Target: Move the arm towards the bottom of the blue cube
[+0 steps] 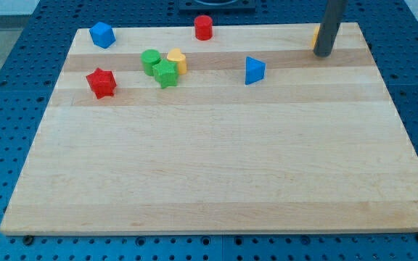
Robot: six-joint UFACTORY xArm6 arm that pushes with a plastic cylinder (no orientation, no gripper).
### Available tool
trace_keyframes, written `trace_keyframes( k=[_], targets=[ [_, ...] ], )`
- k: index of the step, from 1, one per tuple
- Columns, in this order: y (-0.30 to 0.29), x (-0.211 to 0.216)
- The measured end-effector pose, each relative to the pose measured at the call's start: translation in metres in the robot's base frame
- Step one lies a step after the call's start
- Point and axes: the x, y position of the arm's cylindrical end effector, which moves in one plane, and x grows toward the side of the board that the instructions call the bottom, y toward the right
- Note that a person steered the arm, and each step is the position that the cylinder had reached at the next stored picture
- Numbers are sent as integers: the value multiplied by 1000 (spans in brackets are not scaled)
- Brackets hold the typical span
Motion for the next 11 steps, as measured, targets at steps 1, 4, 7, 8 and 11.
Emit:
trace_keyframes(
  k=[1, 4, 7, 8, 11],
  targets=[
    [1, -24],
    [-20, 3],
    [-169, -4],
    [-209, -7],
    [-350, -20]
  ],
)
